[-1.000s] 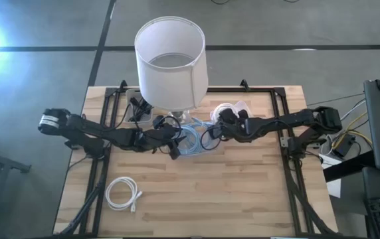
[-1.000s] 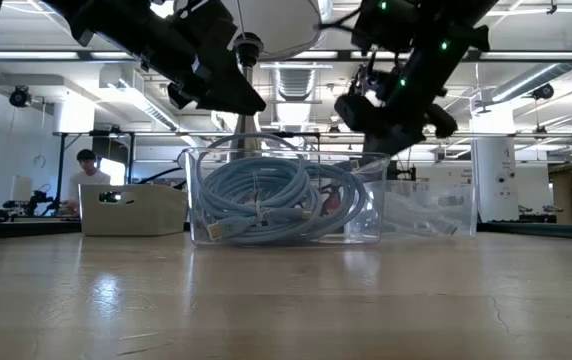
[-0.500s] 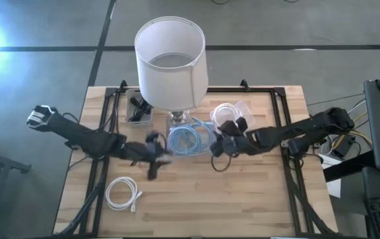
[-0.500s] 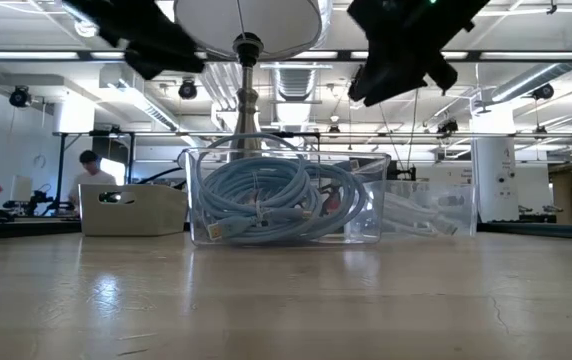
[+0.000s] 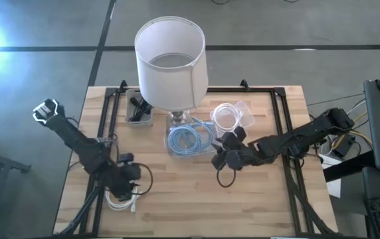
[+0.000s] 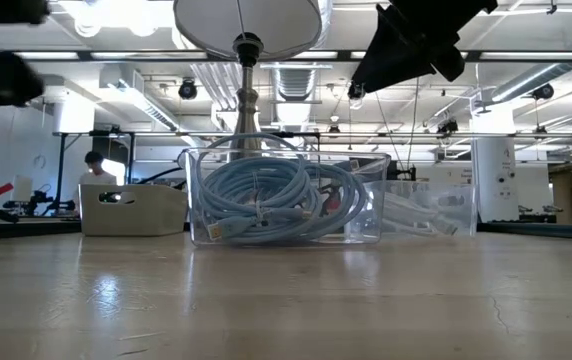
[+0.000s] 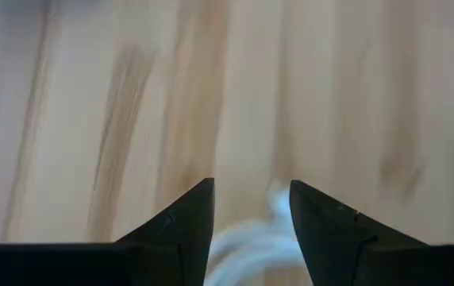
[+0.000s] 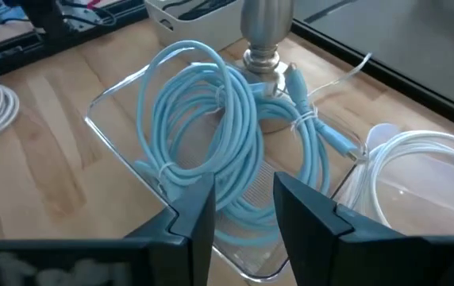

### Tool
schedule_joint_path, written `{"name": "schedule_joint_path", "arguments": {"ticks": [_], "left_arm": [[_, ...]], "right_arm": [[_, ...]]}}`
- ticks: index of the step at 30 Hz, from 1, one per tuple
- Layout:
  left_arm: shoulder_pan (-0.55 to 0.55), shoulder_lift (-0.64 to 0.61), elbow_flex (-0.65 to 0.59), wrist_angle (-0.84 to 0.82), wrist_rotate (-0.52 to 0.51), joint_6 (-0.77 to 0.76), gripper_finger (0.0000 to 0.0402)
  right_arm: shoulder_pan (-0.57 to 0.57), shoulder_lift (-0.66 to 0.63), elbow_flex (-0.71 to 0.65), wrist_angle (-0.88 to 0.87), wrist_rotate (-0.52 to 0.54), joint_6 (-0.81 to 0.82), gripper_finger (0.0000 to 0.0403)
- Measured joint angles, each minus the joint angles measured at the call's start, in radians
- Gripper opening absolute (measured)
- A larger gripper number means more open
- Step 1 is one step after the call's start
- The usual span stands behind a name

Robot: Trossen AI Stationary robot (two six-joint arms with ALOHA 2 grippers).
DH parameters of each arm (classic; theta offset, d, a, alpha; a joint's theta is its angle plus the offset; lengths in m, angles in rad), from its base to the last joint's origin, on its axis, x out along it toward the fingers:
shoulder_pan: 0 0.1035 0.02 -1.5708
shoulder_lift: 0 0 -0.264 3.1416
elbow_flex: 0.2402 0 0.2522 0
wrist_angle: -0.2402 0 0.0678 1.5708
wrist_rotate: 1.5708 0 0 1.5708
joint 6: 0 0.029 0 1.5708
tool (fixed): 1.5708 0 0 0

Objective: Pick & Place USB Port
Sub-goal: Put the white hdmi cable into the right transparent bin

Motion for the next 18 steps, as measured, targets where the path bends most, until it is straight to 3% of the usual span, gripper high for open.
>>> {"name": "schedule_joint_path", "arguments": {"ticks": [5,10,18], "left_arm": [[-0.044,0.000,-0.002,-0.219,0.131,-0.093,0.0167],[-0.046,0.006,-0.038,-0.220,0.239,-0.130,0.0167],[-0.046,0.096,-0.127,-0.184,0.274,-0.129,0.0167]], "right_arm": [[0.000,0.001,-0.001,0.002,0.000,-0.003,0.0127],[0.000,0.001,-0.002,0.003,0.000,-0.003,0.0121],[0.000,0.001,-0.007,0.003,0.000,-0.002,0.0121]]}}
